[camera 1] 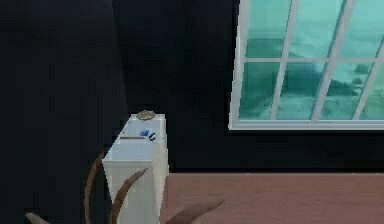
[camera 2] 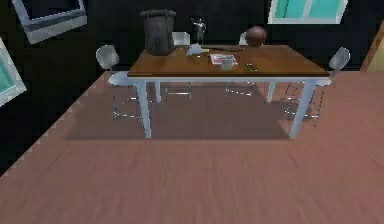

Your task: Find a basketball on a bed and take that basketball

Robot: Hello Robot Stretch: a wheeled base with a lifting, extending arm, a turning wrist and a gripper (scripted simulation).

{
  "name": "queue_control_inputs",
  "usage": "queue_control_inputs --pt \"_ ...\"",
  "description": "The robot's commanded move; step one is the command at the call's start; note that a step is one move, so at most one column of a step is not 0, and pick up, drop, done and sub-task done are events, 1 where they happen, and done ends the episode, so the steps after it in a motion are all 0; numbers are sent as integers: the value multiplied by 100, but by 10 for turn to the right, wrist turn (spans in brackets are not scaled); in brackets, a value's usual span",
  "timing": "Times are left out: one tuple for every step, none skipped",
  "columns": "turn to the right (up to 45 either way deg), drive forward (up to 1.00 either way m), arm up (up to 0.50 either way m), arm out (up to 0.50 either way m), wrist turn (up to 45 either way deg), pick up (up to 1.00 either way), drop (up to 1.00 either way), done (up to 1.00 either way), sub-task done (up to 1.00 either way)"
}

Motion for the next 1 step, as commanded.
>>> queue_control_inputs --pt "450 0 0 0 0 0 0 0 0"
